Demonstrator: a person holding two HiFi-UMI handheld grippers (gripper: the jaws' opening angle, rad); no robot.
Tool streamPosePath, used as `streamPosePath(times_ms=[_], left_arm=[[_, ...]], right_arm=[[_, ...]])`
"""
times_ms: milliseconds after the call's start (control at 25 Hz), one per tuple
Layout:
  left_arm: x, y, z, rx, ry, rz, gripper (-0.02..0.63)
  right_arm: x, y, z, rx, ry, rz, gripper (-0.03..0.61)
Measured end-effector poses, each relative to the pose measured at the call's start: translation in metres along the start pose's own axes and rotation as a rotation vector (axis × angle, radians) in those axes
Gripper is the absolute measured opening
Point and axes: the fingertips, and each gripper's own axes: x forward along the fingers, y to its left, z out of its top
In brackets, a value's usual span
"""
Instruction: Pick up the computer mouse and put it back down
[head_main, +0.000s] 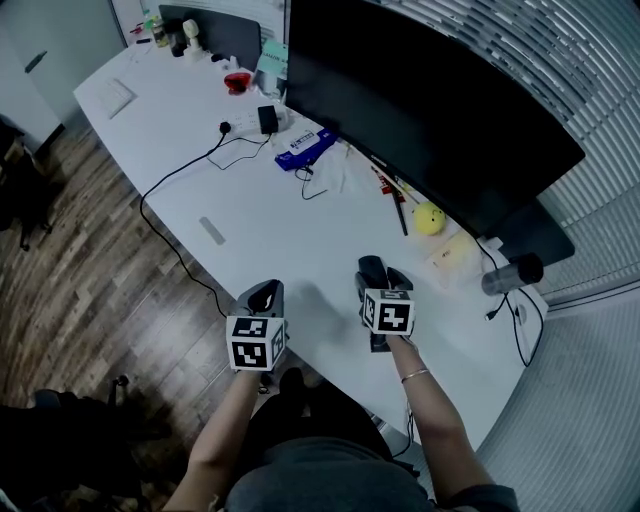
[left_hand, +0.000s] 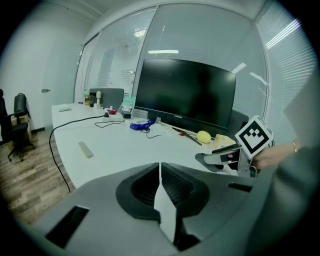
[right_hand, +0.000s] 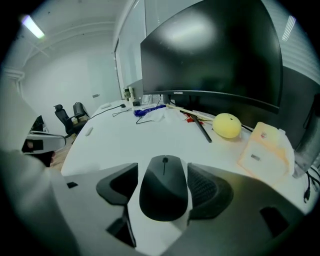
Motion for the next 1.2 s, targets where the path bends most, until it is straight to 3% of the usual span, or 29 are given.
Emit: streamPosePath(times_ms=[600, 1200], left_arm=[[-0.011, -0.005, 0.008, 0.037, -0.032, -0.043, 0.031], [-0.032, -0.012, 0.005, 0.084, -0.053, -0.099, 0.031]], right_arm=[[-0.061, 0.006, 0.034, 0.050, -0.190, -0.050, 0.245], [-0.120, 0.030, 0.025, 0.114, -0.302, -0.093, 0.130]])
